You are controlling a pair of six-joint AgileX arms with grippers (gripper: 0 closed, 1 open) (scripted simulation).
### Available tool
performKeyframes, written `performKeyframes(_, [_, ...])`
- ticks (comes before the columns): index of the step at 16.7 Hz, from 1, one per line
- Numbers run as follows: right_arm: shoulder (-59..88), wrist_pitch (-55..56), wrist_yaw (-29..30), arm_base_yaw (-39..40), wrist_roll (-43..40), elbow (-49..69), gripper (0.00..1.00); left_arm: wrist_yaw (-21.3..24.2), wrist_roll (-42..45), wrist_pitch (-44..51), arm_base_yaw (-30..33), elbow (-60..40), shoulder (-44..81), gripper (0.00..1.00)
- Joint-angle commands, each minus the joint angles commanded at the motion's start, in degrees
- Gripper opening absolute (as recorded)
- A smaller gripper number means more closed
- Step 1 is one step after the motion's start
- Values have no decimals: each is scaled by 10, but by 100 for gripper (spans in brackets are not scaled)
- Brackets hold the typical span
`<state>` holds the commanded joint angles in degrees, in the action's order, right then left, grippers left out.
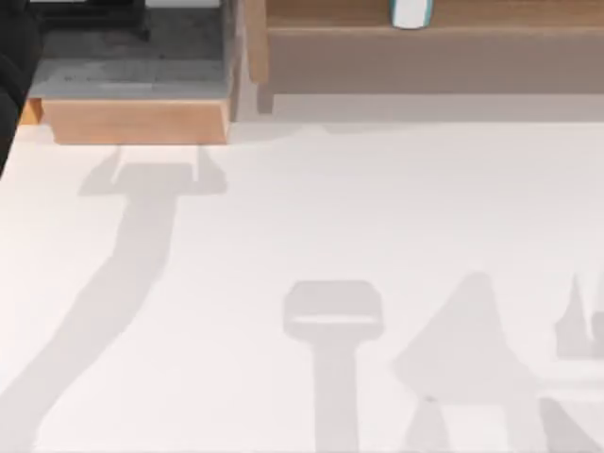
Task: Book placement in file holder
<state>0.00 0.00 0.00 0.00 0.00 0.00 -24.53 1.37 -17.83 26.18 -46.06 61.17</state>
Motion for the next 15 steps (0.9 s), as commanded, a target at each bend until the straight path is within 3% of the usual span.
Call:
performKeyframes(7, [0,0,0,0,0,0,100,-129,1,-92,139,-351,435,100])
performKeyframes(15, [0,0,0,0,0,0,100,-189,-5,-127,199,-614,754,100])
